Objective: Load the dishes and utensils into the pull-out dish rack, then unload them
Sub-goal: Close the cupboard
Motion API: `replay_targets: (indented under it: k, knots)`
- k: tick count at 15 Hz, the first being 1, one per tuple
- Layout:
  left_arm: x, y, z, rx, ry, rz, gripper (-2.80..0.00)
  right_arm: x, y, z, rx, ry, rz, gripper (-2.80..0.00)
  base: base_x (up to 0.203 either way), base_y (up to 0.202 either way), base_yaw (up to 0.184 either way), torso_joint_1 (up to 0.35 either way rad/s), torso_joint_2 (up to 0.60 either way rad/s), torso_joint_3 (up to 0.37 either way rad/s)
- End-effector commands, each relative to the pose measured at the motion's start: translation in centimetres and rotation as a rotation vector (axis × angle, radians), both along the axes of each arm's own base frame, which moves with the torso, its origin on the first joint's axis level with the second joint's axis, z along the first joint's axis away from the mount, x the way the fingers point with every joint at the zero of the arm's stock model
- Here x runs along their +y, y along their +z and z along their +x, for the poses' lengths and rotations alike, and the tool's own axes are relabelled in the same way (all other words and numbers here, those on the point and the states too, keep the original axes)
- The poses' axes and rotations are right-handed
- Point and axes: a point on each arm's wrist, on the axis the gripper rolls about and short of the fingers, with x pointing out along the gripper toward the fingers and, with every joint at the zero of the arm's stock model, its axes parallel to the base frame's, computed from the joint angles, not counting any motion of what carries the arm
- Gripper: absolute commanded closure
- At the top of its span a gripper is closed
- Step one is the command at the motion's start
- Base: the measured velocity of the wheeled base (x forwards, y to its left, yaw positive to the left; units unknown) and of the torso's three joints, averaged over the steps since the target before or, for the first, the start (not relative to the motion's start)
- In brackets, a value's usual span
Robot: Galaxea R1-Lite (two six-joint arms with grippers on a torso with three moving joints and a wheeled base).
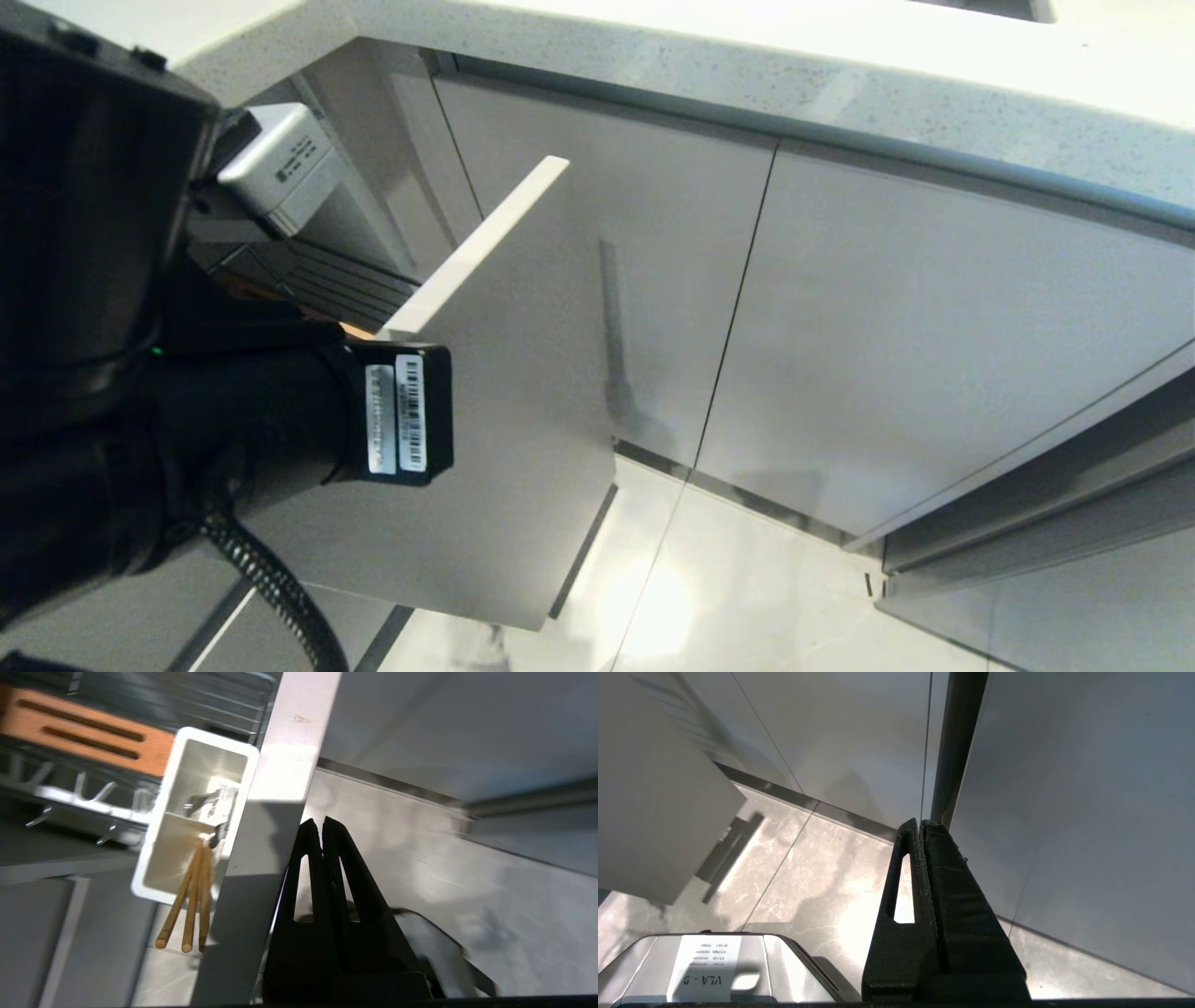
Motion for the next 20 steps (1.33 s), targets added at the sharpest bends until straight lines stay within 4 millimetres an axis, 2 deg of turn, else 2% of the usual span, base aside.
replay_targets:
  k: [1, 4, 8, 11, 16, 20]
  knots:
    - [1.9, 0.6, 0.8, -0.024, 0.08, 0.016, 0.0, 0.0, 0.0, 0.0, 0.002, 0.0, 0.0, 0.0, 0.0, 0.0, 0.0, 0.0, 0.0, 0.0]
    - [3.8, 1.1, 0.9, -0.047, 0.122, 0.058, 0.0, 0.0, 0.0, 0.0, 0.002, 0.0, 0.0, 0.0, 0.0, 0.0, 0.0, 0.0, 0.0, 0.0]
    - [7.8, 1.9, 2.0, -0.07, 0.294, 0.15, 0.0, 0.0, 0.0, 0.0, 0.002, 0.0, 0.0, 0.0, 0.0, 0.0, 0.0, 0.0, 0.0, 0.0]
    - [10.0, 2.1, 2.7, -0.064, 0.417, 0.21, 0.0, 0.0, 0.0, 0.0, 0.002, 0.0, 0.0, 0.0, 0.0, 0.0, 0.0, 0.0, 0.0, 0.0]
    - [10.4, 2.0, 2.7, -0.058, 0.436, 0.232, 0.0, 0.0, 0.0, 0.0, 0.002, 0.0, 0.0, 0.0, 0.0, 0.0, 0.0, 0.0, 0.0, 0.0]
    - [10.2, 2.2, 0.8, -0.094, 0.329, 0.244, 0.0, 0.0, 0.0, 0.0, 0.002, 0.0, 0.0, 0.0, 0.0, 0.0, 0.0, 0.0, 0.0, 0.0]
